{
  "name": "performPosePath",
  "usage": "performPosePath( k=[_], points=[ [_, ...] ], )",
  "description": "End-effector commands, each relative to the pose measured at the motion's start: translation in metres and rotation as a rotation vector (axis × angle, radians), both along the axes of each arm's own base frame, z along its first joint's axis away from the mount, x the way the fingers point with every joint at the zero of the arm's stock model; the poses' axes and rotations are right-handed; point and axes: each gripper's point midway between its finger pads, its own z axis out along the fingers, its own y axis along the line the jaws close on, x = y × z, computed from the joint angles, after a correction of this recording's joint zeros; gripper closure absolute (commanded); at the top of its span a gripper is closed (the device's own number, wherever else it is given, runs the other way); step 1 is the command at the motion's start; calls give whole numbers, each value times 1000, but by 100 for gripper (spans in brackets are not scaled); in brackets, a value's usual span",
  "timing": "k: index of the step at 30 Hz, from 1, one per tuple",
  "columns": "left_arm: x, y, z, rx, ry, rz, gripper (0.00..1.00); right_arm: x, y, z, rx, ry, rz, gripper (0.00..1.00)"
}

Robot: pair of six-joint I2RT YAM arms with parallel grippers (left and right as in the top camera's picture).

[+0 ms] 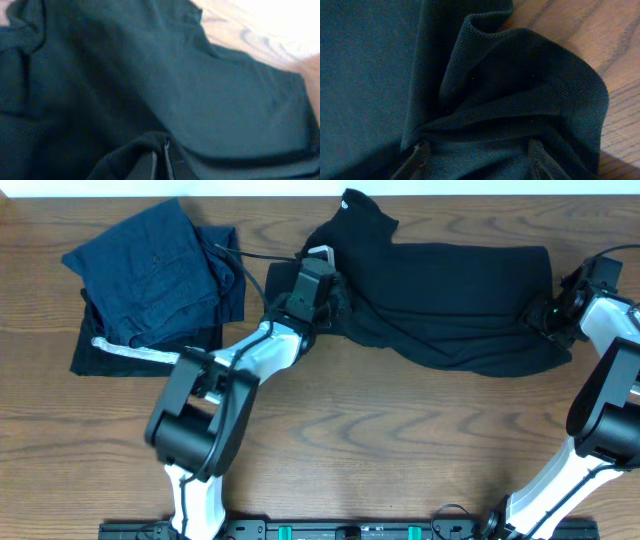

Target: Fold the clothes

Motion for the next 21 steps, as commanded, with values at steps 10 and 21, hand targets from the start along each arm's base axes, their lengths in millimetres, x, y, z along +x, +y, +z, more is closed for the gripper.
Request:
performPosePath(
  k=[10, 21],
  points=[
    [13, 1, 29, 147, -187, -119, 34, -41, 19, -55, 108, 166, -10, 38],
    [-60, 25, 52, 503, -113, -427, 35, -41, 18, -55, 104, 164, -10, 37]
  ],
)
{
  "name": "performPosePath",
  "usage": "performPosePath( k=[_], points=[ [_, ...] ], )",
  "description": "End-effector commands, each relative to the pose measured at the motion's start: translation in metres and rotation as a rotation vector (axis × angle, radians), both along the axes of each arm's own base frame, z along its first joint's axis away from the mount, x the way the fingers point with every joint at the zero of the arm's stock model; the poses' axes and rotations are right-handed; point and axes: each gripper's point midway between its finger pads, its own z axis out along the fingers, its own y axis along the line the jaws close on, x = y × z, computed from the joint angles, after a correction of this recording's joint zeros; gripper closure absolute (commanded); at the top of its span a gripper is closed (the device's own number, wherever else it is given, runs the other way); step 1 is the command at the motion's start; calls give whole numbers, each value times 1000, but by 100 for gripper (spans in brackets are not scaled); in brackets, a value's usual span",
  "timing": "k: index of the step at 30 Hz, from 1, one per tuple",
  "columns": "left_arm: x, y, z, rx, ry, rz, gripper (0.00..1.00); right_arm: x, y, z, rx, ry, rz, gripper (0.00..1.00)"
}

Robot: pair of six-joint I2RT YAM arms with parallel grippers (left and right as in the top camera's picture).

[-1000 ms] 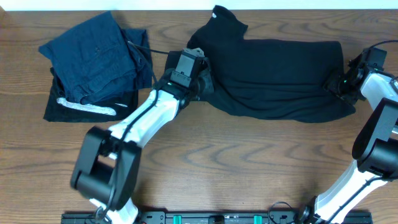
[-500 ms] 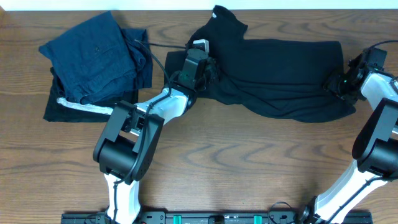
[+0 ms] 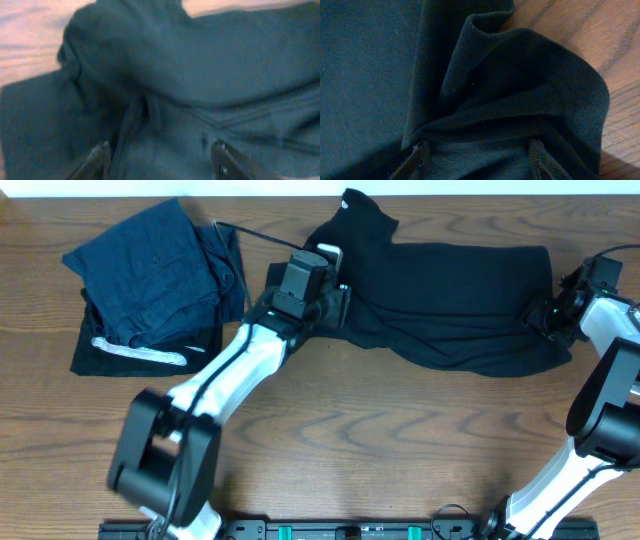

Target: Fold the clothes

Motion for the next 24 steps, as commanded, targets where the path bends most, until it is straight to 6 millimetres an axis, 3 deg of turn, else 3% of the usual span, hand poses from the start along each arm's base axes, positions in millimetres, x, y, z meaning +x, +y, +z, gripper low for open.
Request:
performPosePath(
  k=[1, 5, 10, 14, 24],
  points=[
    [-19, 3, -10, 154, 10, -150, 39, -41, 18, -55, 102, 166, -11, 38],
    [-42, 15, -52, 221, 168, -159, 44, -41, 18, -55, 102, 166, -11, 37],
    [-48, 10, -90, 219, 252, -189, 45, -41, 18, -55, 102, 166, -11, 37],
    [-40, 8, -100, 210, 240, -184, 45, -41, 18, -55, 103, 166, -11, 36],
    [-18, 22, -95, 186, 195, -133, 45, -41, 18, -55, 103, 166, -11, 36]
  ],
)
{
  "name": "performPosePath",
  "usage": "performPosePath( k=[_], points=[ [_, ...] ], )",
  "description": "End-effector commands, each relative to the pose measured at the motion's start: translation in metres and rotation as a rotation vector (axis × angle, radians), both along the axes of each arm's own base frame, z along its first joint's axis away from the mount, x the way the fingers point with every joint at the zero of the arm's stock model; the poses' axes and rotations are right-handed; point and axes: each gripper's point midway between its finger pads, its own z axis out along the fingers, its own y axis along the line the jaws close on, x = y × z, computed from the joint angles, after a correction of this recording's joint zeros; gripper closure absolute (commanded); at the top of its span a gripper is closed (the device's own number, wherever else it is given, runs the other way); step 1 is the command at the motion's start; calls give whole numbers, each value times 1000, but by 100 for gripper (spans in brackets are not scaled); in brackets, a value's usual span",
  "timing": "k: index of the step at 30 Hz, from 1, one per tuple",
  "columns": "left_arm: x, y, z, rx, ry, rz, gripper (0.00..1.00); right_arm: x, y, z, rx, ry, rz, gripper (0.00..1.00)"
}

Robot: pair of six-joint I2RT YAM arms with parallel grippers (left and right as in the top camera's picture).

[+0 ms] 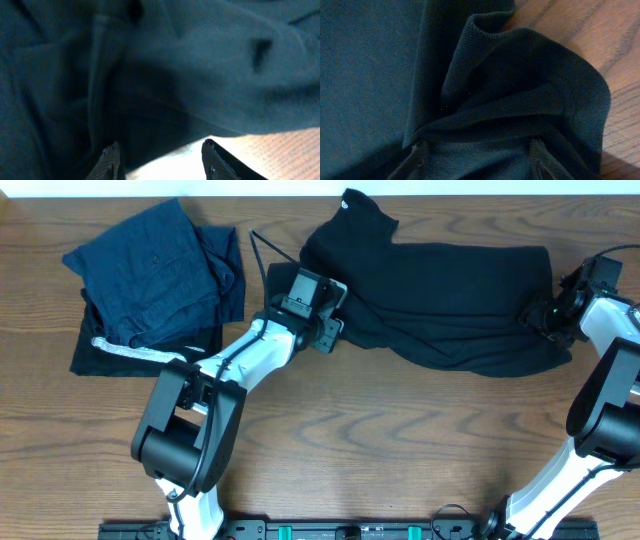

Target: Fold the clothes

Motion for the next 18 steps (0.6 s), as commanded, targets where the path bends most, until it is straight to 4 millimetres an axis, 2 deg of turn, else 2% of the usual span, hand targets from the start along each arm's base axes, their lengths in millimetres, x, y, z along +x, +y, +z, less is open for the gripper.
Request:
performPosePath(
  k=[1, 7, 15, 18],
  points=[
    [3, 11, -4, 2, 8, 11, 45, -41, 17, -55, 100, 167, -11, 36],
    [10, 20, -12, 3, 13, 36, 45, -41, 17, -55, 101, 167, -11, 35],
    [15, 20, -27, 4, 15, 40, 45, -41, 17, -55, 100, 168, -11, 34],
    [19, 22, -20, -2, -2, 46, 45, -42, 18, -55, 101, 170, -11, 34]
  ],
)
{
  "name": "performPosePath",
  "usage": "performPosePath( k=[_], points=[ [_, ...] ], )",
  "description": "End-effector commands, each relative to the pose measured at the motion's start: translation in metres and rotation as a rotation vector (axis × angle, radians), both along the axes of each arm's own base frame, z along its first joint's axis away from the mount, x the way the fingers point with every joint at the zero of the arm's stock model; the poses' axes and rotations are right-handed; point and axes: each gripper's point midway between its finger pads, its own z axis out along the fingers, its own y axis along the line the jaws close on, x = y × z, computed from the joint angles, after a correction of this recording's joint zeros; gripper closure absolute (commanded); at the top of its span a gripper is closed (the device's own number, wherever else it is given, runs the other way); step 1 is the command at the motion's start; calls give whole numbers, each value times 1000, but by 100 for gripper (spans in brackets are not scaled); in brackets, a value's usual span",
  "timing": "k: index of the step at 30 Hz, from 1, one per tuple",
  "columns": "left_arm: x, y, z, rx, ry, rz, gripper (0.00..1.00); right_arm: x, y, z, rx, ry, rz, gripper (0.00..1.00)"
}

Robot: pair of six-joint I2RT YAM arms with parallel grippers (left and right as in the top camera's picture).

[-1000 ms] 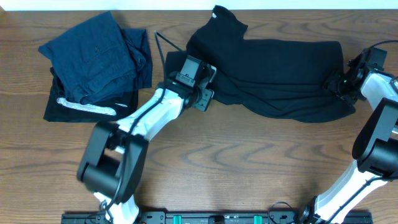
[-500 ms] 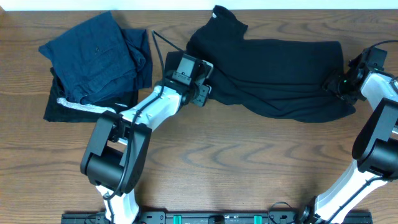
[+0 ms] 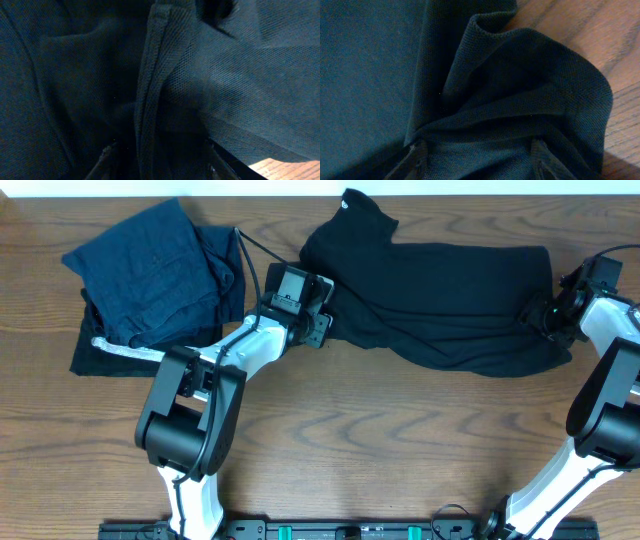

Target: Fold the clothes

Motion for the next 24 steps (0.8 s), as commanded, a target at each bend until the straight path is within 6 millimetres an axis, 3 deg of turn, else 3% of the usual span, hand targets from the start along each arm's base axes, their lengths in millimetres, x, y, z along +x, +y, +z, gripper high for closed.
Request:
performPosePath(
  k=[1, 7, 11, 18, 24],
  points=[
    [7, 5, 10, -11, -25, 2, 45, -42, 17, -55, 99, 171, -12, 34],
    [27, 23, 70, -54, -152, 53, 44, -42, 17, -55, 99, 171, -13, 34],
    [28, 27, 89, -70, -182, 66, 44, -42, 17, -55, 99, 171, -13, 34],
    [0, -7, 72, -153, -57, -9, 43, -42, 17, -55, 99, 171, -13, 34],
    [-17, -31, 45, -170, 26, -71, 43, -42, 17, -55, 99, 171, -13, 34]
  ],
)
